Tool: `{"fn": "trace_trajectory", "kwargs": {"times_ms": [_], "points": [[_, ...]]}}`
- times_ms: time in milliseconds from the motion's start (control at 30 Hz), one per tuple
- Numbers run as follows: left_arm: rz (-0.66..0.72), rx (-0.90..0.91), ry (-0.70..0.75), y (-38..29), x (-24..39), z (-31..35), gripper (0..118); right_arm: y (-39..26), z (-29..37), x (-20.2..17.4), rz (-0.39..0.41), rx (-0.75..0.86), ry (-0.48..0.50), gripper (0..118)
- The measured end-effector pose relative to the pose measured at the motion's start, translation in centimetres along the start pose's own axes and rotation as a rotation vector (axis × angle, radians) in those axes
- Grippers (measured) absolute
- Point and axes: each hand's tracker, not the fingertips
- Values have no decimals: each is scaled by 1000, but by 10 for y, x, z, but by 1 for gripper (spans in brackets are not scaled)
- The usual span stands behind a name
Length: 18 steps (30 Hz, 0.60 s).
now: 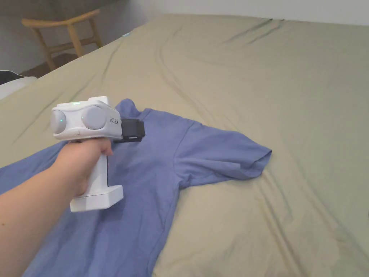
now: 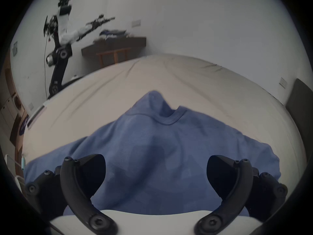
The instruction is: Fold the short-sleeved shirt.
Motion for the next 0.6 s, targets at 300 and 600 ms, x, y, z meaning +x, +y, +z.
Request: {"fn": "trace_trajectory", "kwargs": {"times_ms": [300,600], "points": [[-67,-16,-2,-18,8,-19,82,-9,6,2,-7,-13,-15,0],[-193,105,-24,-23,19,44,2,-1,32,-1,-68,8,-5,0]]}}
